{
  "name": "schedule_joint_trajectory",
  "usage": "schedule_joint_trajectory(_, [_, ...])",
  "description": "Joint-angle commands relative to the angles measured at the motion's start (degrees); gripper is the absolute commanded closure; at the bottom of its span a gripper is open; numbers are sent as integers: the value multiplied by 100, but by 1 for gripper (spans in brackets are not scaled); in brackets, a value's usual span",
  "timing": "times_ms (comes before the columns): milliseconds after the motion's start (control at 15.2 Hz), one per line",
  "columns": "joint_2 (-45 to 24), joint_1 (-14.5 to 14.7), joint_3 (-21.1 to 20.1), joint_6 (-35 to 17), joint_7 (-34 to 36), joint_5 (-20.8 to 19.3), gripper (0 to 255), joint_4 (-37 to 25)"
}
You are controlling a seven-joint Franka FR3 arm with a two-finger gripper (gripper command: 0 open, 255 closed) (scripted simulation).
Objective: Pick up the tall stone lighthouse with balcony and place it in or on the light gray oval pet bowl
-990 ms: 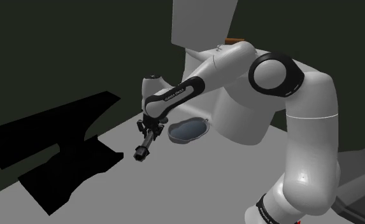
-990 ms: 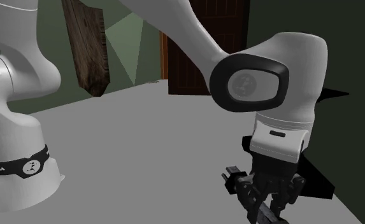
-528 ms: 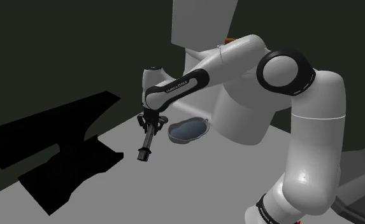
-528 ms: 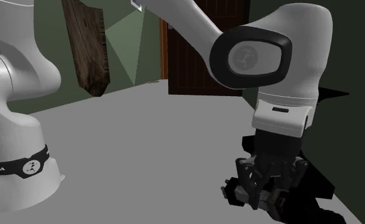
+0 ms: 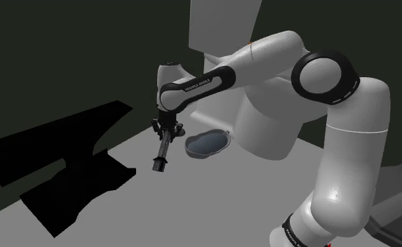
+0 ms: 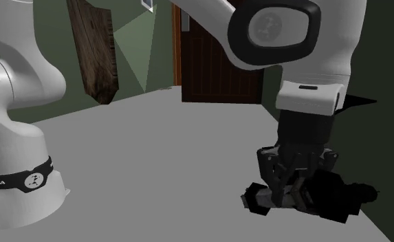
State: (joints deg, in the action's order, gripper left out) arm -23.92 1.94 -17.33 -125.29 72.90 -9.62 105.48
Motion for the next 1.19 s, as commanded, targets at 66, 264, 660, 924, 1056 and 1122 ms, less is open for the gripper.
schedule_joint_trajectory(66, [137, -20, -27, 187, -38, 56, 255, -57])
schedule_joint_trajectory(264, [253, -34, -49, 374, -71, 106, 255, -134])
schedule_joint_trajectory(660, [460, -57, -86, 760, -132, 195, 255, -324])
schedule_joint_trajectory(924, [813, -347, -4, 638, -519, 312, 255, 118])
schedule_joint_trajectory(1056, [1015, -530, 65, 553, -783, 380, 255, 385])
schedule_joint_trajectory(1122, [1109, -617, 105, 514, -918, 411, 255, 508])
